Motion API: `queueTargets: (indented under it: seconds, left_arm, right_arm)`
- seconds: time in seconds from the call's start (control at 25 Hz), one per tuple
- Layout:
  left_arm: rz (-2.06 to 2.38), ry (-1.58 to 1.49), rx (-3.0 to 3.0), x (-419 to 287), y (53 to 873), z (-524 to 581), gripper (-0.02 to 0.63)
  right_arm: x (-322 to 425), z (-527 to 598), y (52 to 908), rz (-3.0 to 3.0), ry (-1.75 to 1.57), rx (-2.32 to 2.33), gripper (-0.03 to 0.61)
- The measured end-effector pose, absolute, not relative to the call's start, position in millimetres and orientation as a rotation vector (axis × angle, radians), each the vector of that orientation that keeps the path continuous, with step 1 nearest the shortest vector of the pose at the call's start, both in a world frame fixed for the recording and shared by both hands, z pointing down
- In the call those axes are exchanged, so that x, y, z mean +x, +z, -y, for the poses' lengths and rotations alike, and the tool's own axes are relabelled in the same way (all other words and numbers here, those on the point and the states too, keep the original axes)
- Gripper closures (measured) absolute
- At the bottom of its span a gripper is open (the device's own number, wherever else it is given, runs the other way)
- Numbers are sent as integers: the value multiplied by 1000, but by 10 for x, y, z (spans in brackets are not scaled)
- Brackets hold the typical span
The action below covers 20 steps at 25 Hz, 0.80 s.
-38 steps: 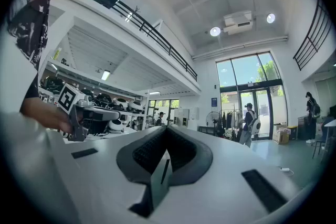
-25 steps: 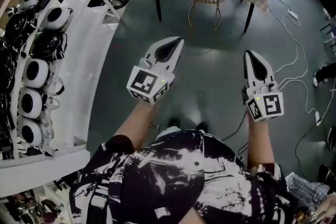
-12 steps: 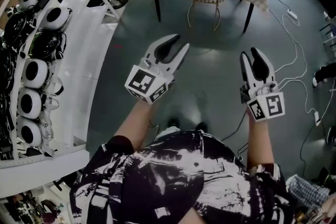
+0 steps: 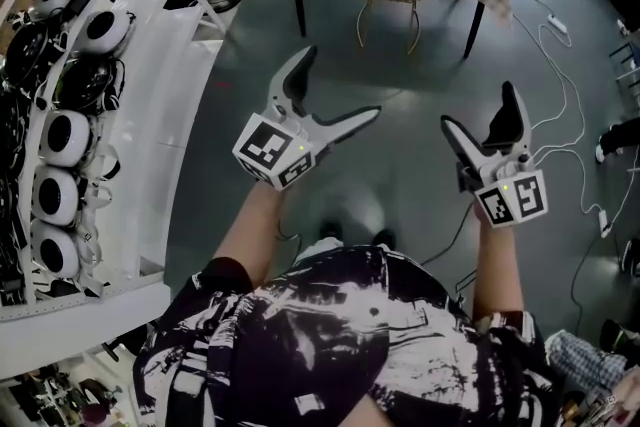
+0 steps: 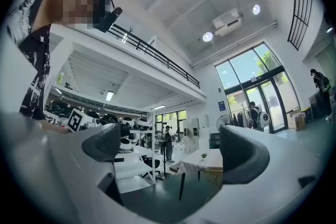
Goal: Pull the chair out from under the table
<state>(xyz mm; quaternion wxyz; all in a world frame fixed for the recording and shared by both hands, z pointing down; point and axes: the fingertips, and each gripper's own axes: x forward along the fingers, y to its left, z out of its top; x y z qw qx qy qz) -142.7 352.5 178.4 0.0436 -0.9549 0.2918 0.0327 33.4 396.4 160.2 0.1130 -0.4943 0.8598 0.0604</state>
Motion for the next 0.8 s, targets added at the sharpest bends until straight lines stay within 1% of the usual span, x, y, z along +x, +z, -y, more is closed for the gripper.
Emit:
queueTargets:
  seconds: [0.24,0.64,0.8]
  left_arm:
    - [-894,93,-2929,-1601,1844,-3403,67]
    - [-804,65,-2966,-2127,1999,-3067,67]
    - [-755,82,-2987,-2166,2030,-2898,67]
  right_arm:
    - [205,-3866,1663,-2558,185,-1463,16]
    - [-376,-3593,1812,-2556,182,-1529,20]
    - [-468,-3519,1899,-2551,169,-1575,21]
